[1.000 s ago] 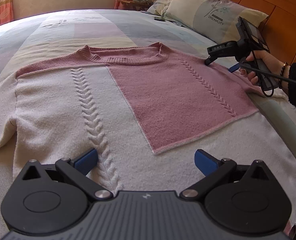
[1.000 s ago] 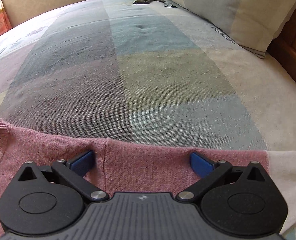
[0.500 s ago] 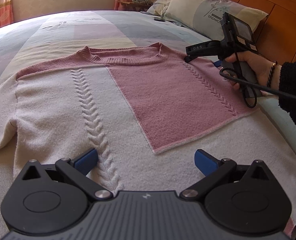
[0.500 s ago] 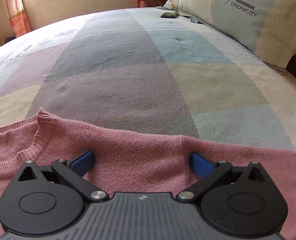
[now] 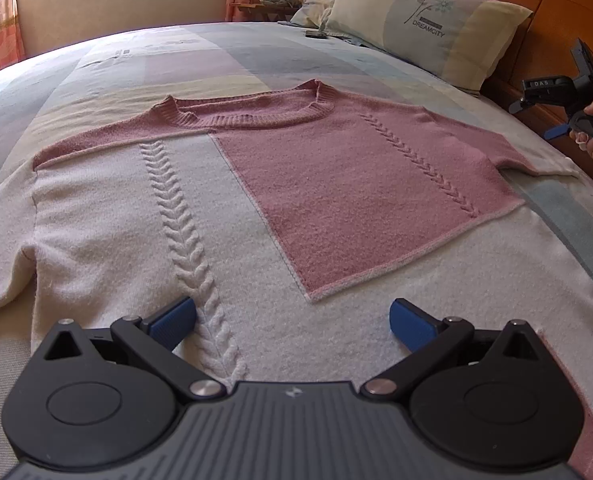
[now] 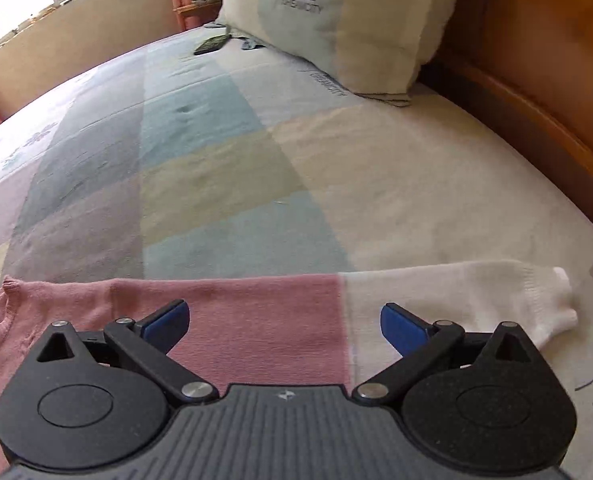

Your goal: Fold clothes

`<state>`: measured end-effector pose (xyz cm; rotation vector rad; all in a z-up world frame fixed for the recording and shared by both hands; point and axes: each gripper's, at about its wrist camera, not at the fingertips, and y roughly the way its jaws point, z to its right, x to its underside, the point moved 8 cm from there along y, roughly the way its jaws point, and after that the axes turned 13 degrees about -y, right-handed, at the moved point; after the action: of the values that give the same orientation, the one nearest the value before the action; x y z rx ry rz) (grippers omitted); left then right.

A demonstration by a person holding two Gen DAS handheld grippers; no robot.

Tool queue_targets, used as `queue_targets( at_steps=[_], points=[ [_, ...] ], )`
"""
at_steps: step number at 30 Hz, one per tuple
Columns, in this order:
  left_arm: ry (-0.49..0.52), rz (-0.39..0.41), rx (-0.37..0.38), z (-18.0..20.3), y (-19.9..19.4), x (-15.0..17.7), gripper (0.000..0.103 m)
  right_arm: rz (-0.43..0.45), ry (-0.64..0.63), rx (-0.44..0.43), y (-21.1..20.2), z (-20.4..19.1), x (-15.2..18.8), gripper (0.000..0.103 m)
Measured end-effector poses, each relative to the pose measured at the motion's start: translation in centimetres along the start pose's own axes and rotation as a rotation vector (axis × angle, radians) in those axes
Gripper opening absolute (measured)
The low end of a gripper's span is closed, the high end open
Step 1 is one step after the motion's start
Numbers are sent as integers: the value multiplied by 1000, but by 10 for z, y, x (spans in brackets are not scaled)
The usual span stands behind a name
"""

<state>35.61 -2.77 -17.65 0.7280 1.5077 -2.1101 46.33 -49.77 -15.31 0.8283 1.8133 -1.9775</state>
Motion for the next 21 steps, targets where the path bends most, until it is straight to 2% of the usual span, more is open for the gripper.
queue_targets(
  at_steps=[5,11,13,15,20,21],
  points=[
    [22,2,-14,2,1,1,102,29,43,-1,18,49,14,103],
    [-4,1,-14,1,2,0,102,61,91,1,40,106,31,103],
    [1,2,-15,2,2,0,102,49,52,54,46,115,28,103],
    [8,1,-15,2,1,1,102,52,92,63,47,122,24,103],
    [7,1,-6,1,1,0,102,117,75,-3,32,101,12,103],
    [11,2,-7,1,1,1,102,107,54,26,37,105,14,103]
  ],
)
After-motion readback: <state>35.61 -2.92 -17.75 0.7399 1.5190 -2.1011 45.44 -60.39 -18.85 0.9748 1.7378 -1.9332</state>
